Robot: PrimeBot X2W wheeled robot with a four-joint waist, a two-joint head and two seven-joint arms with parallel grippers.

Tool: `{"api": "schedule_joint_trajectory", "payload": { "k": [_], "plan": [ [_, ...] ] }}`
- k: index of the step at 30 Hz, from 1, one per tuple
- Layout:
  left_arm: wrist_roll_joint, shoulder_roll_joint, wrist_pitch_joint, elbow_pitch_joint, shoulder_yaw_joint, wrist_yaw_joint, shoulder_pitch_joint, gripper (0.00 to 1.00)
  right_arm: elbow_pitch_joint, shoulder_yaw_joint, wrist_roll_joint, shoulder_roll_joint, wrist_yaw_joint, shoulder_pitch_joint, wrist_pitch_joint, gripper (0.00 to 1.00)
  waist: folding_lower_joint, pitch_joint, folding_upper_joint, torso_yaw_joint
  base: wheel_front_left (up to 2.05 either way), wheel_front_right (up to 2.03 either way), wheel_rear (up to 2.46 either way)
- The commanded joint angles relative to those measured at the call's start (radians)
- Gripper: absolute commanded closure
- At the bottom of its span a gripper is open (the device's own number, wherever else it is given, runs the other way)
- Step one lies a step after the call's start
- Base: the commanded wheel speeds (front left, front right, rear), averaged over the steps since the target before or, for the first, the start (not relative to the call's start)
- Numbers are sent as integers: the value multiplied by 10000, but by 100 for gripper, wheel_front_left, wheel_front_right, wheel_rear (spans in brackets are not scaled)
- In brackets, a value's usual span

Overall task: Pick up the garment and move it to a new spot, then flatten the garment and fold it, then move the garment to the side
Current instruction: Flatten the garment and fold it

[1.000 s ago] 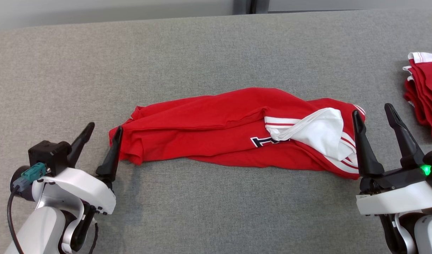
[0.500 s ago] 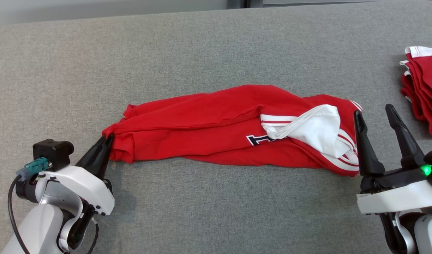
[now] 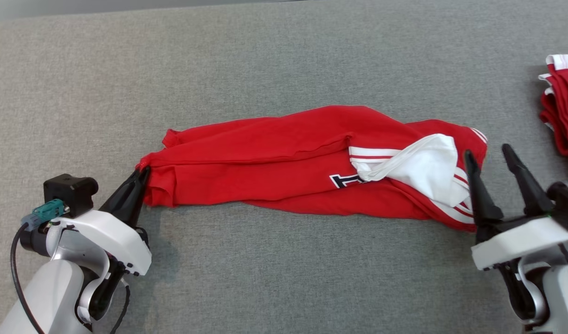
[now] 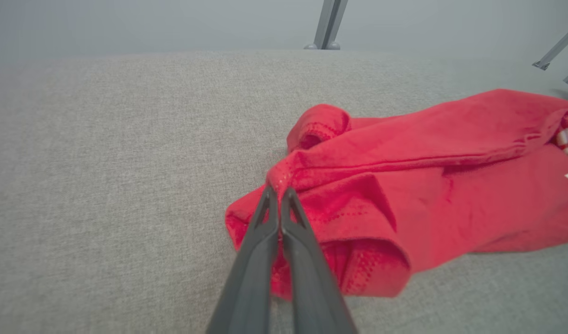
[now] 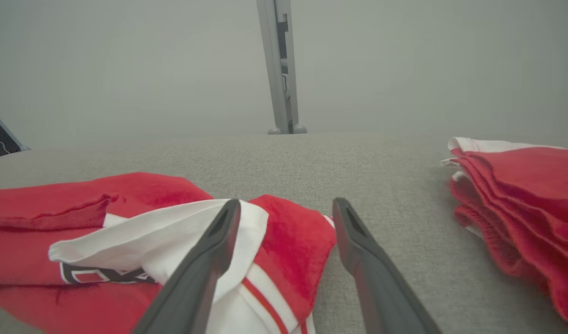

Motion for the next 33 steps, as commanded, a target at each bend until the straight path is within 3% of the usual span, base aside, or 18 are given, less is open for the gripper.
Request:
{"api": "schedule_joint_trajectory", "payload": {
  "k": [1,10,11,13,14,24,33],
  "plan": [
    [56,31,-52,18,-38,-16,-237,100,321,209,117,-150,6,-302,11,0,0,61,0,100,0,0,0],
    [126,-74,-294,175,-145,-10,-413,100,1781,1189,727,-593,6,-1264,52,1,0,106,0,291,0,0,0],
    [128,-73,-307,190,-148,-4,-418,100,1878,1294,790,-654,6,-1342,104,50,0,106,0,299,0,0,0],
    [151,-85,-355,208,-163,14,-424,100,1986,1454,897,-783,5,-1485,130,71,0,106,0,325,0,0,0],
    [160,-90,-382,218,-174,14,-427,100,2029,1542,993,-819,5,-1547,156,100,0,104,0,336,0,0,0],
    [352,31,-978,25,-19,198,-476,100,1496,1633,569,-1226,5,-1819,-234,100,0,-31,0,273,0,0,0],
    [792,376,-1457,-924,276,632,-773,100,-542,1095,-357,-1563,5,-2123,-64,100,0,-371,0,209,0,0,0]
  ]
}}
